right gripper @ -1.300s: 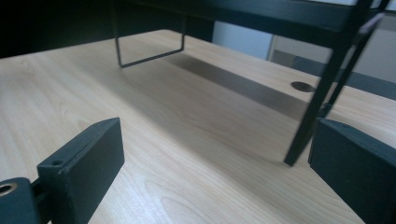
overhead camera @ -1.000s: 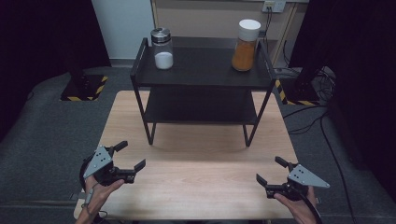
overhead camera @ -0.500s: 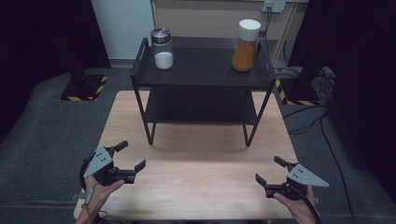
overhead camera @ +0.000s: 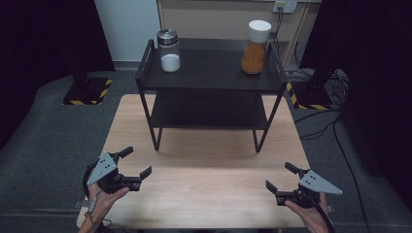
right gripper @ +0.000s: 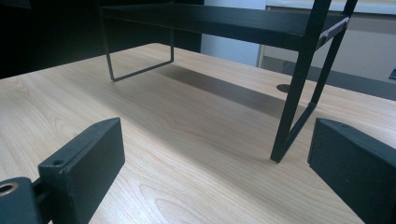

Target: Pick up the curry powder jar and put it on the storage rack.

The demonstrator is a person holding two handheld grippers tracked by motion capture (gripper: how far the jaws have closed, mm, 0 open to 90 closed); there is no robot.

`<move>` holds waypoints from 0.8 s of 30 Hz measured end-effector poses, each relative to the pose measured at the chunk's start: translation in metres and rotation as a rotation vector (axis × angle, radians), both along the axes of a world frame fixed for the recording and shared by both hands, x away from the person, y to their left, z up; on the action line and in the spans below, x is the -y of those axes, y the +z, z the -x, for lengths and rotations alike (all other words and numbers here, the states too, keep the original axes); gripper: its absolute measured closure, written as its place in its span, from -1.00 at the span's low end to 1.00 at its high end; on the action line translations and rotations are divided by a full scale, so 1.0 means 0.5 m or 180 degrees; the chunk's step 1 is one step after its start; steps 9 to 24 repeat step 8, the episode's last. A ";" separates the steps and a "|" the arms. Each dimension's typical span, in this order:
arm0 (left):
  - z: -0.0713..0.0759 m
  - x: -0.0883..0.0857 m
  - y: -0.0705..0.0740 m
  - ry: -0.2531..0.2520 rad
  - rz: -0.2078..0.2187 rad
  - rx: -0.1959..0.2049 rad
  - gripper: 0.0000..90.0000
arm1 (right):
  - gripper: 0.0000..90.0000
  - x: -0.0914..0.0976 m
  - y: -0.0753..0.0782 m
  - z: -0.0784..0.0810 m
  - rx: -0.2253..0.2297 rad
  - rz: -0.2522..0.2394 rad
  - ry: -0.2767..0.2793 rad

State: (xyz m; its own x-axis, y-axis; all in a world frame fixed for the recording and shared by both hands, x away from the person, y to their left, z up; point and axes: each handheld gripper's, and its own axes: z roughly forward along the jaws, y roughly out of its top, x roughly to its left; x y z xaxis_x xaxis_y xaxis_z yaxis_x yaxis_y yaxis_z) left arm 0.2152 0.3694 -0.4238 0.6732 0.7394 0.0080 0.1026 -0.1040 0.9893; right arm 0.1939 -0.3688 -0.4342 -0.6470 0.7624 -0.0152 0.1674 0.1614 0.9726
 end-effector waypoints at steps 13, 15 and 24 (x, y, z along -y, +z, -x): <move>-0.001 0.000 0.000 0.0000 -0.0001 -0.0001 -0.97 | -0.91 0.001 0.000 -0.001 0.0002 -0.0009 0.0000; -0.001 0.000 0.000 0.0000 -0.0001 -0.0001 -0.97 | -0.91 0.001 0.000 -0.001 0.0002 -0.0009 0.0000; -0.001 0.000 0.000 0.0000 -0.0001 -0.0001 -0.97 | -0.91 0.001 0.000 -0.001 0.0002 -0.0009 0.0000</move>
